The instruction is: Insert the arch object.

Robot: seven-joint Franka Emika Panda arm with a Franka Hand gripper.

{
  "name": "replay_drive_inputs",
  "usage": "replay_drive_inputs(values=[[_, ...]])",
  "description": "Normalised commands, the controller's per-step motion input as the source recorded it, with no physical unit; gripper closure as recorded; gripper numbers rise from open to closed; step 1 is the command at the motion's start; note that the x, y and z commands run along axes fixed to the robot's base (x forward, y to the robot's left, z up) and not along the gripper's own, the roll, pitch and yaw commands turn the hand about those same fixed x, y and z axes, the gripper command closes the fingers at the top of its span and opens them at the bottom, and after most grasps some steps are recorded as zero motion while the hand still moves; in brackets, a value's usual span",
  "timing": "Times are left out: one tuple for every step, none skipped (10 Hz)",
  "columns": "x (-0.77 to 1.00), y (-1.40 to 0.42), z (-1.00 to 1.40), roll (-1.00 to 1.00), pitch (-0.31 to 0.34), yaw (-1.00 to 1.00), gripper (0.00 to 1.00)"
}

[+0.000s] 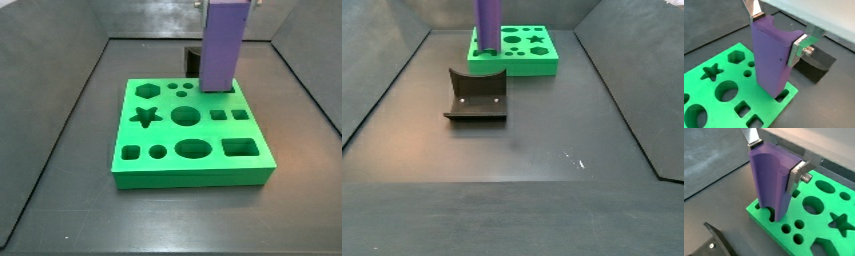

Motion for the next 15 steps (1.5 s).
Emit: replay_drive_inputs(values=[[0.66,0.08,-0.20,0.00,0.110,-0.16,1.00],[0.39,0.05,-0.25,-0.07,0.051,-0.09,1.00],[0.15,0.11,-0.28,-0.08,0.000,0.00,1.00],[0.00,0.16,-0.25,-0.07,0.000,0.10,1.00],[0.03,0.20,-0.21,-0.08,0.000,0.18,1.00],[0.00,0.17,-0.19,-0.07,0.000,0.11,1.00],[0.00,0.10,-0.16,-0.08,0.000,0.01,1.00],[0.02,0.00,-0.22,-0.11,0.000,-0.02,1.00],[0.05,0.00,-0.27,-0.12,-0.009,-0.10,1.00],[0.03,0.00,-0.29,-0.12,-0.019,-0.10,1.00],[0.02,0.00,-0.30,-0.12,-0.021,-0.10,1.00],[0.01,0.00,-0.30,-0.11,-0.024,-0.08,1.00],[0.01,0.00,-0.30,-0.10,-0.023,-0.08,1.00],[0.03,0.00,-0.27,-0.09,-0.011,-0.06,1.00],[0.03,0.00,-0.17,-0.05,0.000,-0.06,1.00]])
